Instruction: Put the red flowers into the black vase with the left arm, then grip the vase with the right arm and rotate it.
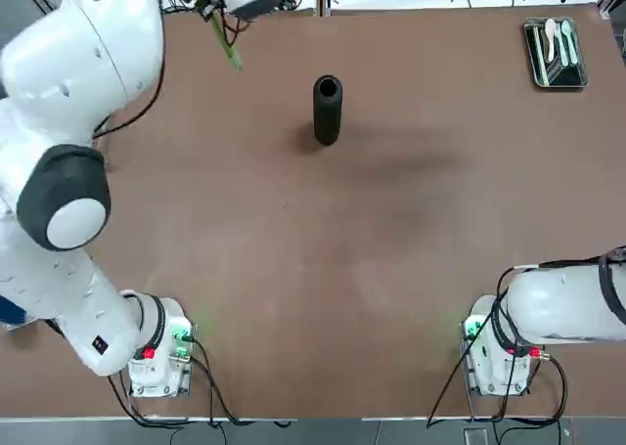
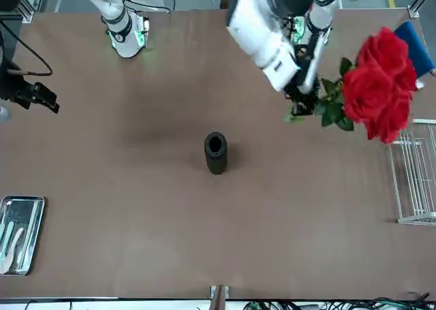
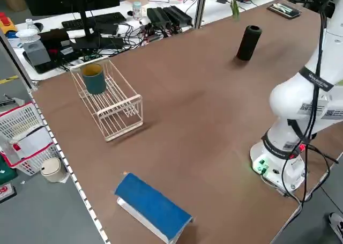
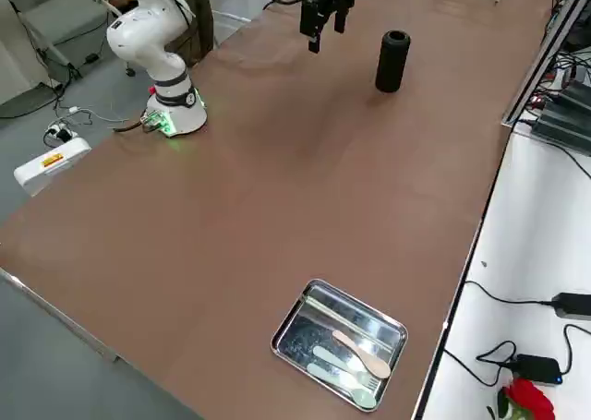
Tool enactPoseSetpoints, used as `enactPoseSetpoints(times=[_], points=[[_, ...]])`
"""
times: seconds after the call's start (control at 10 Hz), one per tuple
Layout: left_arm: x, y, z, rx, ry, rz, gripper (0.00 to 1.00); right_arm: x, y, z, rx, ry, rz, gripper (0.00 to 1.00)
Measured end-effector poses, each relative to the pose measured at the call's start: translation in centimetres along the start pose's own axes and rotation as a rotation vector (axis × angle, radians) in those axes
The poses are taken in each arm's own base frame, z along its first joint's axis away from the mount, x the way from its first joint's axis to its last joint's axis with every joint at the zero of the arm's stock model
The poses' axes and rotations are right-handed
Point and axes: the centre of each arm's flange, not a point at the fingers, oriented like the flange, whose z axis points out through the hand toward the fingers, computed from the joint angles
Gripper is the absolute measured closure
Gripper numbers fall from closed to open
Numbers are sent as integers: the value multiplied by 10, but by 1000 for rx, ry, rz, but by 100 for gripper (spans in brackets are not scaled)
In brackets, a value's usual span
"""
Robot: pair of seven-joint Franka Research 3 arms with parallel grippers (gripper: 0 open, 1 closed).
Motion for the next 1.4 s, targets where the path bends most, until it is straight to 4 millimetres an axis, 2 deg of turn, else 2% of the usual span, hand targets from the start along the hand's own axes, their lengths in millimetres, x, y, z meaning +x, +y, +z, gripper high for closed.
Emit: enactPoseSetpoints(times=[0.4, 0.5, 0.7, 1.0, 1.3, 1.4], points=[[-74, 29, -59, -157, 201, -46, 89, 2, 15, 5, 24, -9, 32, 0], [-85, 32, -73, -182, 207, -48, 89, 2, 19, 6, 28, -11, 41, 0], [-87, 27, -98, -220, 197, -58, 89, 2, 21, 6, 30, -12, 45, 0], [-101, 22, -113, -247, 194, -63, 89, 3, 24, 7, 31, -10, 50, 0], [-138, 33, -119, -333, 234, -28, 89, 4, 29, 8, 32, -2, 60, 0], [-150, 33, -127, -372, 253, -19, 89, 5, 31, 9, 32, -1, 61, 0]])
